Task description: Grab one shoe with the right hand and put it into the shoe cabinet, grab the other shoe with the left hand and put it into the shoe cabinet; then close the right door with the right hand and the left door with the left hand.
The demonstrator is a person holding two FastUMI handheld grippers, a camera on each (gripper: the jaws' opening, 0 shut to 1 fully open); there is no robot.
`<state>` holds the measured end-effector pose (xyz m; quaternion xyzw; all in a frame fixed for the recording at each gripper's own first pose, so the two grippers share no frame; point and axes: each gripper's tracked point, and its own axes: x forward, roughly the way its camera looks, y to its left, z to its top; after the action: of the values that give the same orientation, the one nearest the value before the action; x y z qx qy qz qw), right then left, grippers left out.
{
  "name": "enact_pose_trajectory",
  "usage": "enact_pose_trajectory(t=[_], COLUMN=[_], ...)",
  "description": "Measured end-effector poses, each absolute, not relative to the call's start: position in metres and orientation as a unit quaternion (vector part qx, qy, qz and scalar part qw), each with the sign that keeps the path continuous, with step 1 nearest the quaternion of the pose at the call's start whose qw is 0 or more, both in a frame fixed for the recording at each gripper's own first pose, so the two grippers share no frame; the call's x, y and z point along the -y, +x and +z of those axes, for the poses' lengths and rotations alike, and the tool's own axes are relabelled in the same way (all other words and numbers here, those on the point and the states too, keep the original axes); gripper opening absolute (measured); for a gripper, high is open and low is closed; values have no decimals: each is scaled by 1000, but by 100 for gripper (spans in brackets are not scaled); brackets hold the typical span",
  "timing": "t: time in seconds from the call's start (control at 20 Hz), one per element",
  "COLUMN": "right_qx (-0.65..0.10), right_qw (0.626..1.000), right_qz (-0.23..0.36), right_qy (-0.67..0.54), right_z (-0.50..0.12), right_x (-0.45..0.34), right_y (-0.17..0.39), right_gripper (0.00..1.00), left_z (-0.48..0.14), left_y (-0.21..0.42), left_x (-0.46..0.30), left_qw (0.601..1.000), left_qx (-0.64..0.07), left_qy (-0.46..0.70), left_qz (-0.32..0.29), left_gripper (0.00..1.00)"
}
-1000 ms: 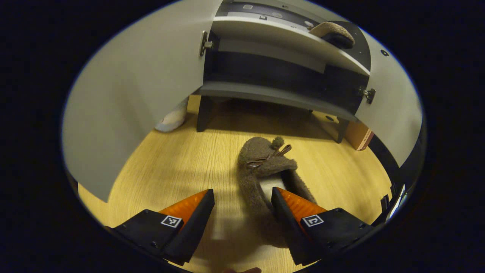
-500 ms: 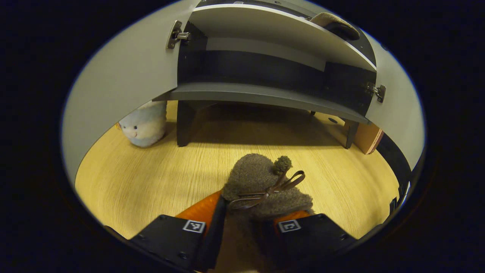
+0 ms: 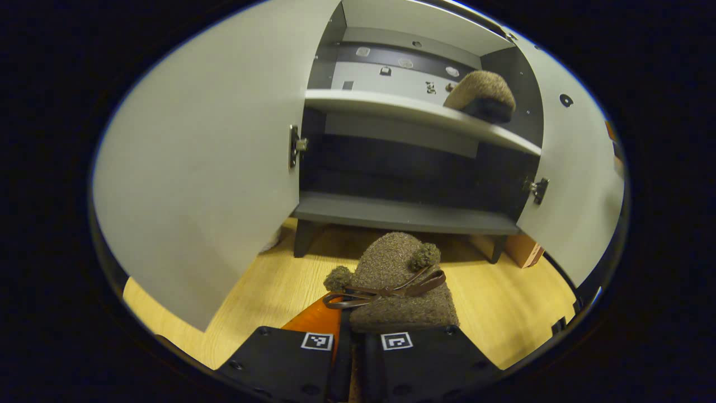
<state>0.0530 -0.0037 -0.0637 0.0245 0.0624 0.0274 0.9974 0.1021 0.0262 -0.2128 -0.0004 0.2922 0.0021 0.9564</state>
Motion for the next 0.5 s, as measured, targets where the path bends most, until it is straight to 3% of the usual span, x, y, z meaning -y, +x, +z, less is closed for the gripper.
enact_pose_trajectory(t=[0.2,0.4,0.45,0.5], right_qx=[-60,-61,-61,-61], right_qw=[997,997,997,997], right_qz=[38,44,43,43], right_qy=[30,31,30,30], right_z=[-63,-62,-61,-60], right_x=[-2,-4,-4,-3], right_y=[52,47,46,44], right_gripper=[94,94,94,93], left_z=[-88,27,48,31], left_y=[147,257,292,279], left_x=[-7,11,11,15], left_qw=[971,982,983,984], left_qx=[-239,-185,-178,-171], left_qy=[21,11,18,20], left_qz=[-15,-41,-44,-49], left_gripper=[17,17,17,17])
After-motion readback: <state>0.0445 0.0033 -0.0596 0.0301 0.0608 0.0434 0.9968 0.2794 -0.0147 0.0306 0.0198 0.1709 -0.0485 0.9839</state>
